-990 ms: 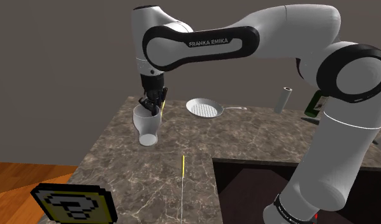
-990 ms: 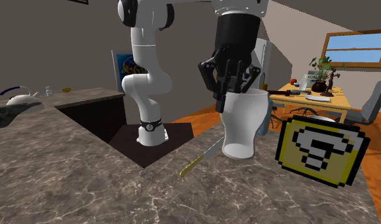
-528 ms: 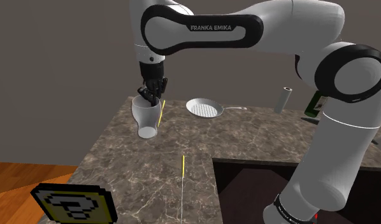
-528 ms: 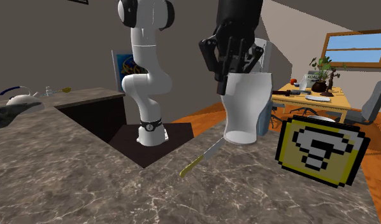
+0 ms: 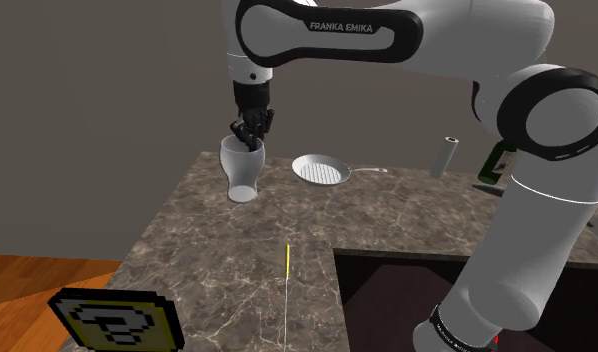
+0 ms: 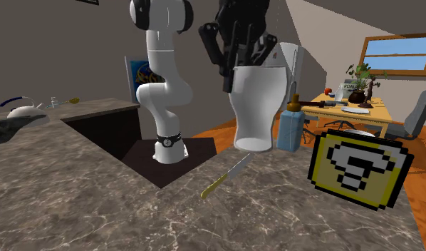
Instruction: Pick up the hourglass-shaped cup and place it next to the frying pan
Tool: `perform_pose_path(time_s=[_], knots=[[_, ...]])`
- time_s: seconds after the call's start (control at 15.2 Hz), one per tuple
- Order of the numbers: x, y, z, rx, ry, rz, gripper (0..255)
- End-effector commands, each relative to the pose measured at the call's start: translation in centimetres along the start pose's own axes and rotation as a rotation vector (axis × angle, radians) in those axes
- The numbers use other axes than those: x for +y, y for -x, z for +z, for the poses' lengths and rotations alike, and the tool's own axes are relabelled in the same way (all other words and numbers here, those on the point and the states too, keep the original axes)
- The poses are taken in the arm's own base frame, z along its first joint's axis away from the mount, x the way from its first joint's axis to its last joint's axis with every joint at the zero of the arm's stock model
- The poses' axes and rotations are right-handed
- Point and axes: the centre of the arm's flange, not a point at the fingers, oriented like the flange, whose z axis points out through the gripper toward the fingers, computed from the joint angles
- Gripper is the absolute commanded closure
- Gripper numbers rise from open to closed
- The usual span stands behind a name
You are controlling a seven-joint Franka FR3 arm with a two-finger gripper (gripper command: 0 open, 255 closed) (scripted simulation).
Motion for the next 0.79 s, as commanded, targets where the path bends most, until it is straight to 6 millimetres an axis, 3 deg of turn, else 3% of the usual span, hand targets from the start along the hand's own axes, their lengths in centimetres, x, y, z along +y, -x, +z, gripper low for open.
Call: perform_pose_path(time_s=[0.0,0.73], knots=[[2.8,0.0,0.3,0.001,0.000,-0.001,255],[17.2,1.0,1.7,0.001,0.000,-0.001,255]])
